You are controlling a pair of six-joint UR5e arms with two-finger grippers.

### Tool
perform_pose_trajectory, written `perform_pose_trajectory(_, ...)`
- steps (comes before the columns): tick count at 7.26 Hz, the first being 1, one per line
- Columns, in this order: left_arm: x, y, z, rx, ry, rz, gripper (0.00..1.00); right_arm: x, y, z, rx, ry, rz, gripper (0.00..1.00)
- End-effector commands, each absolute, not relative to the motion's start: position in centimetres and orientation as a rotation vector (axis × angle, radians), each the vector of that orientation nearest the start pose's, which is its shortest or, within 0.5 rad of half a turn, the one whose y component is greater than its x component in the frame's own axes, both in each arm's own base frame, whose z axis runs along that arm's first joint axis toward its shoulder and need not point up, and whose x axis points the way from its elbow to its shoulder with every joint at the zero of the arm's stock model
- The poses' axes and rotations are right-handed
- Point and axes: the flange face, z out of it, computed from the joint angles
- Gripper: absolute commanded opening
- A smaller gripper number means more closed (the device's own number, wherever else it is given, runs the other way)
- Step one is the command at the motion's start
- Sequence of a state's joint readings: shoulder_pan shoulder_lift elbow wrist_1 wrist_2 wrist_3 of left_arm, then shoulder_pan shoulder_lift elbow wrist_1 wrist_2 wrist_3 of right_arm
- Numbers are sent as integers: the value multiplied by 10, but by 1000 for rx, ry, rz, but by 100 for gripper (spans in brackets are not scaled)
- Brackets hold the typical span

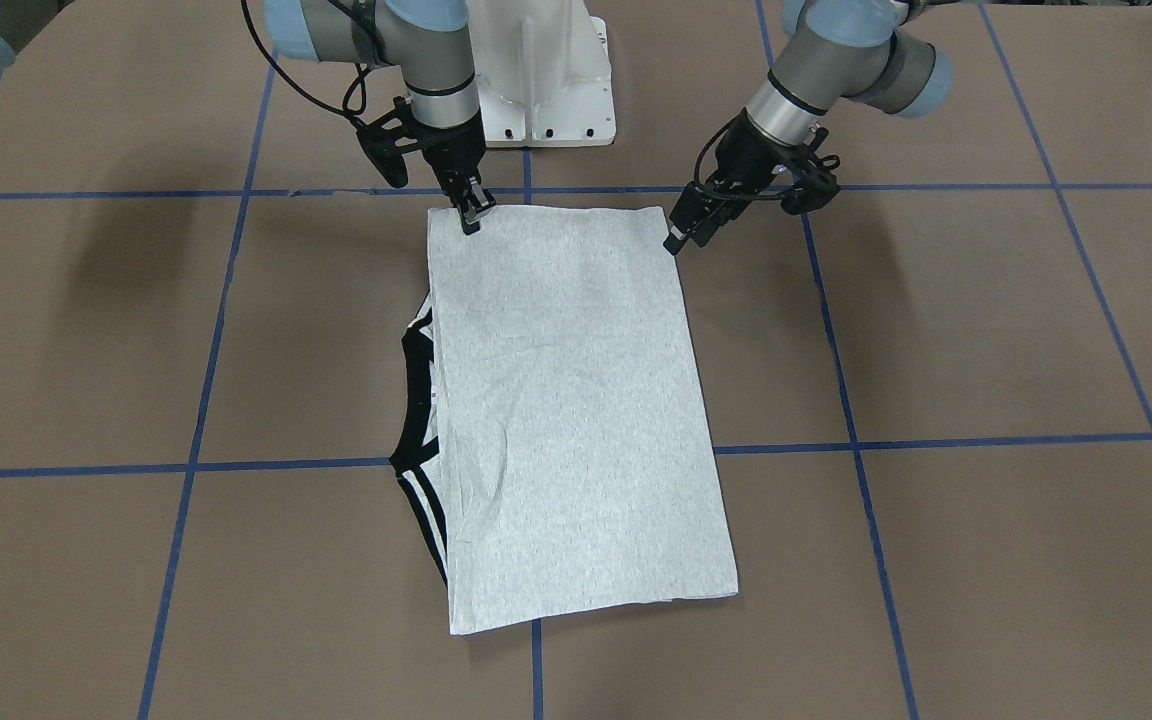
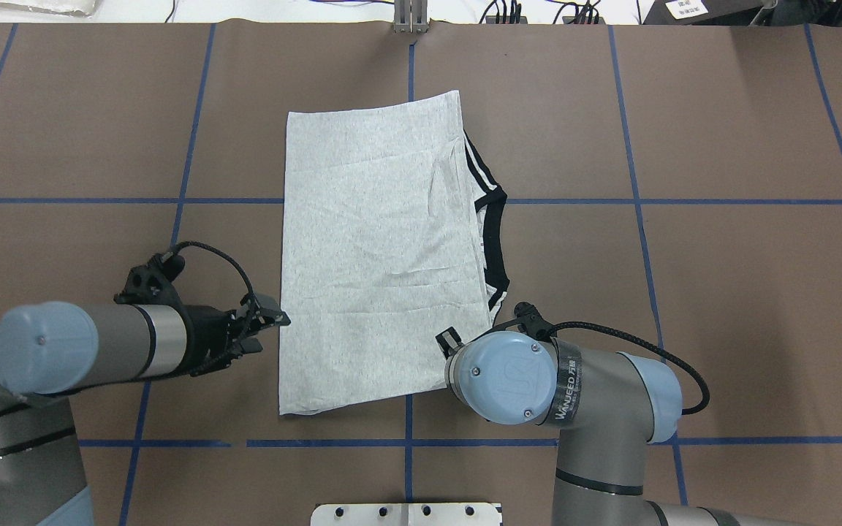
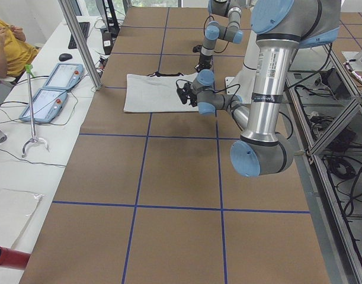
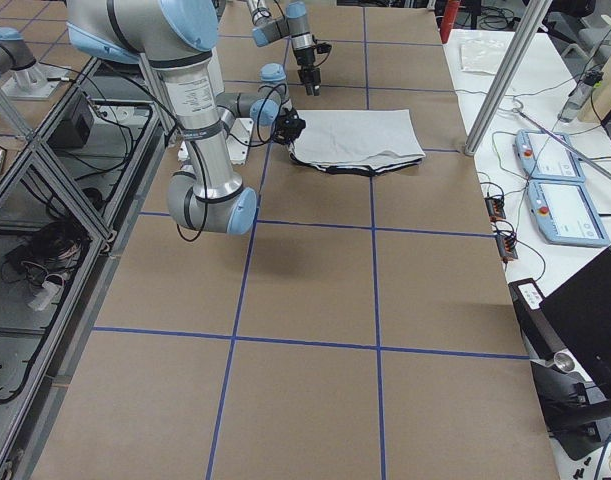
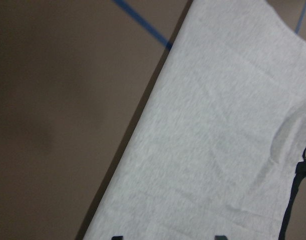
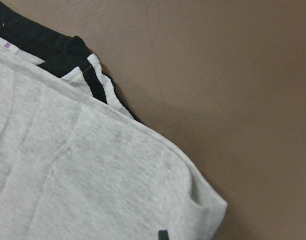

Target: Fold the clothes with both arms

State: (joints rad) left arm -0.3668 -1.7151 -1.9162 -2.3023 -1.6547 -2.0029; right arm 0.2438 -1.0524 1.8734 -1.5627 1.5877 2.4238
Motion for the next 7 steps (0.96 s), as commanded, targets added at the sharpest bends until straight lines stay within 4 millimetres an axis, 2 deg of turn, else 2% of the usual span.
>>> perform_pose_trajectory(1,482,-275,347,-149,1191,-651,64,-569,-276,238,-277,-825,1022,0)
perform_pose_trajectory(4,493,-254,349,-174,1180,-618,59,-569,-276,238,-277,-825,1022,0)
perform_pose_trajectory(5,497,-248,350,-195,1176,-629,49,-569,-276,237,-278,-826,1022,0)
perform_pose_trajectory(7,497,-247,353,-196,1168,-628,49,-569,-276,236,-278,-828,1022,0)
